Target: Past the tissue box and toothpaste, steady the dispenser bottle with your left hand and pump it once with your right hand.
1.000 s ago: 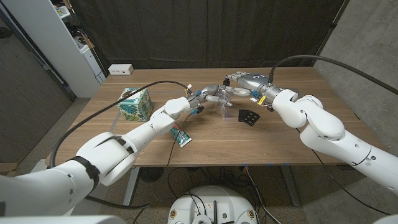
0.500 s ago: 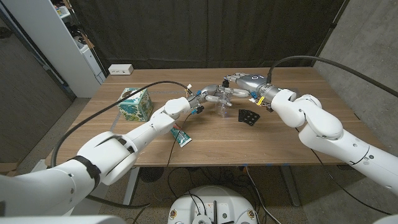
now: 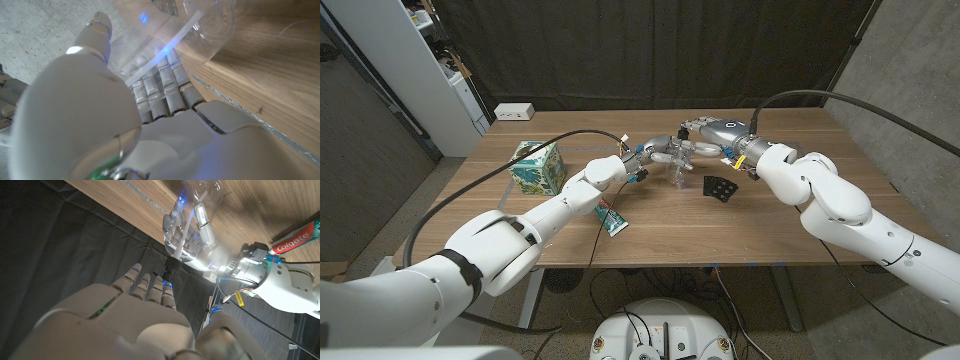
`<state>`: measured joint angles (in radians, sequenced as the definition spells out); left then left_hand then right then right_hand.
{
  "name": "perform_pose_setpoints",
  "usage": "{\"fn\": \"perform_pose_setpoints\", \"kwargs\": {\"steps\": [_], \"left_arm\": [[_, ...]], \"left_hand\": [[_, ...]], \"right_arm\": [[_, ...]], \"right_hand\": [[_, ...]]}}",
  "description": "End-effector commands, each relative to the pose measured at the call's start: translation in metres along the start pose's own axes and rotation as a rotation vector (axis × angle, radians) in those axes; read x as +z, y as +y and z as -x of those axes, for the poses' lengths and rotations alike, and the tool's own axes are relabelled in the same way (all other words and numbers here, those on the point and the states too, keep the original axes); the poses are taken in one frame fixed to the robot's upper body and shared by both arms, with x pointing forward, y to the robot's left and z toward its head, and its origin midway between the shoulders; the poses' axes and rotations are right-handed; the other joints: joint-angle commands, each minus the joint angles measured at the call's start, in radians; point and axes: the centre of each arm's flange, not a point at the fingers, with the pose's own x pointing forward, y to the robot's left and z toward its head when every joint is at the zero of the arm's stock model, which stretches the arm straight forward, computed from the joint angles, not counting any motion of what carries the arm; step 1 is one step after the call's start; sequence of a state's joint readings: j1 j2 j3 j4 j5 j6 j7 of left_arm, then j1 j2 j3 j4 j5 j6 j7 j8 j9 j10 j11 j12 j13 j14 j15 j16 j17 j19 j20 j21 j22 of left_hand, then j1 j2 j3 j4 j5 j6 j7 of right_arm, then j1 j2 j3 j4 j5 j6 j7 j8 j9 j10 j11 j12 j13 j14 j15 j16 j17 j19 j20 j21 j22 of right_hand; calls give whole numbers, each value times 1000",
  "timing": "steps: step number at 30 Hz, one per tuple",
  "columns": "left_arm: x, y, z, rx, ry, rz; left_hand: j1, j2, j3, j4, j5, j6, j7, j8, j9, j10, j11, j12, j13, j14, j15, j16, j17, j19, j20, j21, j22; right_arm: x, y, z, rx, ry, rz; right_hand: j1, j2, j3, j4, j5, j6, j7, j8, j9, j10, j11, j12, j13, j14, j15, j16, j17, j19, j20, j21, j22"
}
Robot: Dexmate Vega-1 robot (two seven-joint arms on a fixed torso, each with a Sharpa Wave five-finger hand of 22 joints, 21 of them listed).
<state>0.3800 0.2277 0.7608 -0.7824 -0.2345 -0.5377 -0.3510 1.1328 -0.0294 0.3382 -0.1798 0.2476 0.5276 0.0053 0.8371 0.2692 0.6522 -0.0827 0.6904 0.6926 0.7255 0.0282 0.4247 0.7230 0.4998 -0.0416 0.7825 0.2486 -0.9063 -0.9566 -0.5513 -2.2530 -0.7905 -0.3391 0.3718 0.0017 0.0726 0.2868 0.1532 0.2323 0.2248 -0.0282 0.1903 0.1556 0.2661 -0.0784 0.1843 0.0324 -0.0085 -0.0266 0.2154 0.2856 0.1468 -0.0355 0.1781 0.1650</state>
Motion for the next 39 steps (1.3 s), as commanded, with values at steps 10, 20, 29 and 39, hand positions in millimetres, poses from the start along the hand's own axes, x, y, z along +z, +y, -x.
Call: {"fn": "perform_pose_setpoints", "kwargs": {"steps": [10, 20, 29, 39], "left_arm": [[3, -4, 4, -10, -11, -3], [3, -4, 7, -6, -11, -4], [3, -6, 9, -3, -11, -5], [3, -7, 12, -2, -8, -4]], "left_hand": [[114, 163, -2, 6, -4, 92, -81, 6, 4, 123, -118, 7, 5, 110, -269, -9, 2, -6, -114, 18, 0], [114, 163, -3, 6, -4, 93, -80, 5, 2, 123, -118, 4, 3, 113, -269, -13, 4, -9, -114, 28, -2], [114, 164, -4, 6, -4, 93, -81, 4, 1, 124, -119, 3, 3, 115, -268, -16, 5, -13, -114, 37, -4], [113, 164, -4, 6, -4, 92, -80, 4, 1, 125, -118, 2, 4, 114, -269, -20, 8, -18, -114, 46, -7]], "right_arm": [[1, -12, 6, -82, 14, -47], [3, -16, 8, -102, 19, -47], [4, -18, 12, -112, 18, -47], [5, -20, 16, -128, 17, -51]], "right_hand": [[3, 42, -1, 7, 1, 13, 3, 6, 28, 24, -7, 7, 157, 12, -3, 8, 1, 15, -24, 11, 3], [4, 42, -1, 6, 1, 13, 2, 5, 28, 24, -7, 7, 157, 12, -4, 9, 0, 16, -24, 12, 3], [4, 43, -1, 6, 2, 14, 4, 6, 28, 24, -8, 7, 157, 15, -3, 10, 0, 17, -24, 12, 3], [6, 44, -1, 5, 2, 16, 2, 6, 28, 27, -9, 7, 157, 18, -7, 11, -2, 22, -22, 13, 3]]}}
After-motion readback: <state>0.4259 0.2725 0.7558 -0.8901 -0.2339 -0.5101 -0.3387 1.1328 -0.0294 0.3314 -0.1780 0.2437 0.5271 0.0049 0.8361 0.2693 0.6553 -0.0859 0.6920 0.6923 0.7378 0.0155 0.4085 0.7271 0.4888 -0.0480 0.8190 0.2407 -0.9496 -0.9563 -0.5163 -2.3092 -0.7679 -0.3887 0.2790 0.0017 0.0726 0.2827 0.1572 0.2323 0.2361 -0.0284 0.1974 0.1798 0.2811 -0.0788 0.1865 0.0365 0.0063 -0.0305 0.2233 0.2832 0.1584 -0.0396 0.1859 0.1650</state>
